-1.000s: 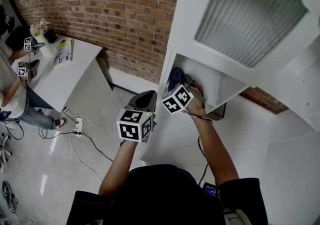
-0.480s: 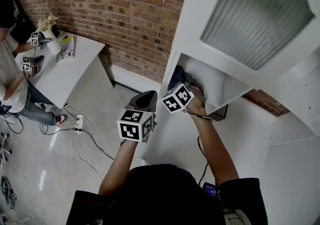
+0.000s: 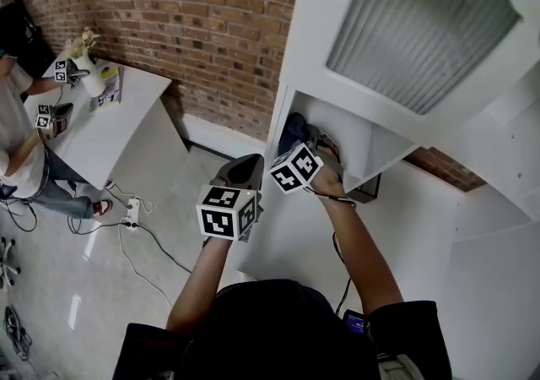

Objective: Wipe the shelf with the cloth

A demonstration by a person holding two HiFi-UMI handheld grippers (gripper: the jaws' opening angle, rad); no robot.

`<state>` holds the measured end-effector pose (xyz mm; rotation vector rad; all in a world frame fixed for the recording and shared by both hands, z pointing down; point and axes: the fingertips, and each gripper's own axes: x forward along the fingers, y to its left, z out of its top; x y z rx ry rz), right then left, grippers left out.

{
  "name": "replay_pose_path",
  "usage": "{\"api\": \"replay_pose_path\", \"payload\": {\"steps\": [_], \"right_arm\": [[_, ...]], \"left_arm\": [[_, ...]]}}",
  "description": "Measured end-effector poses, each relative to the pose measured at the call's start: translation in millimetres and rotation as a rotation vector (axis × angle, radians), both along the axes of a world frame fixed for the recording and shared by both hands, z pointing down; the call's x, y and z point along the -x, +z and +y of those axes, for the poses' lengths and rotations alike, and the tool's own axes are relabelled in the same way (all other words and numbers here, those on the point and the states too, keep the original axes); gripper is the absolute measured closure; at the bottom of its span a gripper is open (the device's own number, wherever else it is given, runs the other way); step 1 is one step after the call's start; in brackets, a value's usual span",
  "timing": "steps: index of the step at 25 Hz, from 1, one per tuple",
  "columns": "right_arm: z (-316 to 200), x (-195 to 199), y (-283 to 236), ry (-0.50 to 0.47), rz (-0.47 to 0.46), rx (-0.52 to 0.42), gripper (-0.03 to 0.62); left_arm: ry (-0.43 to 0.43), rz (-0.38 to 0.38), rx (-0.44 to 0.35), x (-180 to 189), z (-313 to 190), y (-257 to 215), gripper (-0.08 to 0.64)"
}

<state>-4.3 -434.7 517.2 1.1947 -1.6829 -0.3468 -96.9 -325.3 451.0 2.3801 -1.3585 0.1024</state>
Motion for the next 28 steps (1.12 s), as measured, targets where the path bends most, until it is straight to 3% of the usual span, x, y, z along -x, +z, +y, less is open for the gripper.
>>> {"api": "replay_pose_path", "payload": {"steps": [28], "right_arm": [[25,-81,-4,0.139,0.028,0.003,0.511]], "left_arm": [[0.116,0.019,-0.019,-60,0,-8,0.543]]}}
